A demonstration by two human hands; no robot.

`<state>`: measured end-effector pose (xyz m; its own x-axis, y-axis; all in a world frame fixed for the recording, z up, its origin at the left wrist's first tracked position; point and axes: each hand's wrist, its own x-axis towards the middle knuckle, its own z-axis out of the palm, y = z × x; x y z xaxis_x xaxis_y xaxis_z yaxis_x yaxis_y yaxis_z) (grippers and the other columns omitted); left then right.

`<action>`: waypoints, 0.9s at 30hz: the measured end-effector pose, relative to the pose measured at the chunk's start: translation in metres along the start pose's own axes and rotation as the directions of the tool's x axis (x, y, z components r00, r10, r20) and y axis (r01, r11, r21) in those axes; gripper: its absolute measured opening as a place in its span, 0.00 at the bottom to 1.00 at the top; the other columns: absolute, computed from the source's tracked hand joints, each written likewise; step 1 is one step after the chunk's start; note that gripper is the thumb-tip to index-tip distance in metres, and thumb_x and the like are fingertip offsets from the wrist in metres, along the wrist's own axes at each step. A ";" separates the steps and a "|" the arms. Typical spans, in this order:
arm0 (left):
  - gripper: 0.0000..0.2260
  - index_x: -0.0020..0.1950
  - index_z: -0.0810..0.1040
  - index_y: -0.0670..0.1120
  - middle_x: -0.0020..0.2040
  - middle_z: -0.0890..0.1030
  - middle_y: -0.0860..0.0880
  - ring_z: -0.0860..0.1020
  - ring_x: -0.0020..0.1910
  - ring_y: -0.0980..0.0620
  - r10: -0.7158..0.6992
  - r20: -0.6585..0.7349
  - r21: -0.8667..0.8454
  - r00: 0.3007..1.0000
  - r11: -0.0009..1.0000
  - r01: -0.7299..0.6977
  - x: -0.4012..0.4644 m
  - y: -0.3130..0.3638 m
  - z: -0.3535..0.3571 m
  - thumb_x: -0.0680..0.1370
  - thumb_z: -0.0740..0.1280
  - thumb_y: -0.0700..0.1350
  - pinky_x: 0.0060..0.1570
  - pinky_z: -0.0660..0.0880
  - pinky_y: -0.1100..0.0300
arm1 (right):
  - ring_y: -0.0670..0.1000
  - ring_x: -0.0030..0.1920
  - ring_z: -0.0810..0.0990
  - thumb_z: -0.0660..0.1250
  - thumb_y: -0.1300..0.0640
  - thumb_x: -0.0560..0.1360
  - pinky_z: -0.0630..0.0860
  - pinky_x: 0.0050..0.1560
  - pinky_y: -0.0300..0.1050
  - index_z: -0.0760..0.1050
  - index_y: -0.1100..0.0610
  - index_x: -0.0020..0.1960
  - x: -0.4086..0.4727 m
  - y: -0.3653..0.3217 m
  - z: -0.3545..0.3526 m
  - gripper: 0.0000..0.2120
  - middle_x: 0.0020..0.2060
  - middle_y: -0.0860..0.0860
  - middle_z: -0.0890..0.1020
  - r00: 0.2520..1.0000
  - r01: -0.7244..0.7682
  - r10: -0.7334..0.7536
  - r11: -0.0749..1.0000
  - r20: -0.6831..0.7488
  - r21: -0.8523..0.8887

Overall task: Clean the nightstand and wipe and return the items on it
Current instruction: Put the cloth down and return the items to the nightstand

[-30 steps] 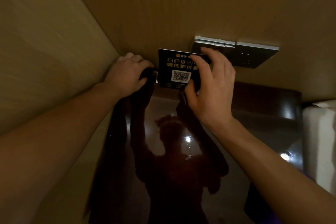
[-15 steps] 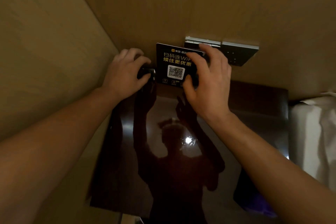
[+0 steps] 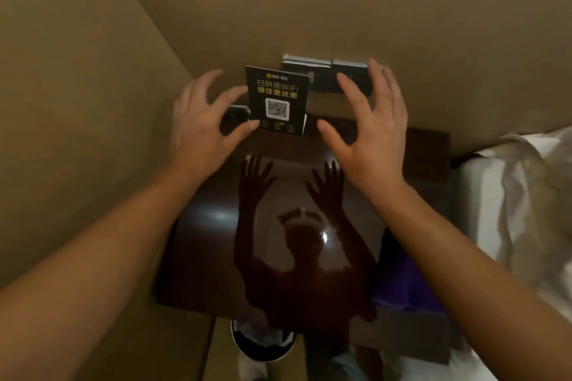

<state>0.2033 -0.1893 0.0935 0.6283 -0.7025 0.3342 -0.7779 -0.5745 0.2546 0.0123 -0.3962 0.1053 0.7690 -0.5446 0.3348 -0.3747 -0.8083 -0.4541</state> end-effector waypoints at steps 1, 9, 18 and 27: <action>0.23 0.70 0.75 0.57 0.75 0.68 0.44 0.67 0.72 0.41 0.011 -0.008 0.012 1.000 1.000 -0.011 -0.005 0.006 -0.003 0.78 0.66 0.65 0.67 0.67 0.46 | 0.61 0.82 0.55 0.66 0.39 0.79 0.61 0.77 0.67 0.66 0.48 0.79 -0.007 0.000 -0.007 0.32 0.81 0.58 0.60 1.000 -0.014 0.014 1.000 -0.009 0.003; 0.25 0.72 0.74 0.59 0.79 0.64 0.45 0.62 0.77 0.41 0.006 -0.050 -0.009 0.999 1.000 -0.007 -0.063 0.032 -0.026 0.78 0.64 0.68 0.72 0.63 0.43 | 0.60 0.82 0.56 0.67 0.38 0.78 0.61 0.77 0.64 0.66 0.49 0.79 -0.086 -0.015 -0.038 0.33 0.81 0.58 0.61 0.992 -0.094 0.091 0.995 -0.082 -0.037; 0.27 0.74 0.72 0.57 0.79 0.63 0.44 0.60 0.78 0.40 0.179 0.039 -0.117 0.983 0.978 -0.173 -0.155 0.102 -0.051 0.78 0.63 0.68 0.74 0.62 0.40 | 0.59 0.82 0.56 0.66 0.37 0.78 0.60 0.78 0.63 0.65 0.48 0.79 -0.225 -0.044 -0.095 0.34 0.81 0.56 0.61 0.933 -0.321 0.303 0.944 -0.194 -0.069; 0.26 0.74 0.70 0.59 0.80 0.61 0.44 0.58 0.80 0.41 0.455 0.129 -0.232 0.881 0.878 -0.419 -0.229 0.219 -0.023 0.78 0.62 0.67 0.75 0.59 0.42 | 0.60 0.81 0.61 0.70 0.39 0.77 0.62 0.77 0.61 0.69 0.50 0.78 -0.385 -0.012 -0.162 0.33 0.79 0.57 0.65 0.803 -0.550 0.490 0.829 -0.339 -0.105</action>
<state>-0.1111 -0.1451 0.0937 0.2015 -0.9344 0.2937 -0.9492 -0.1123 0.2940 -0.3631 -0.2136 0.1156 0.2584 -0.9092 0.3264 -0.7874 -0.3940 -0.4740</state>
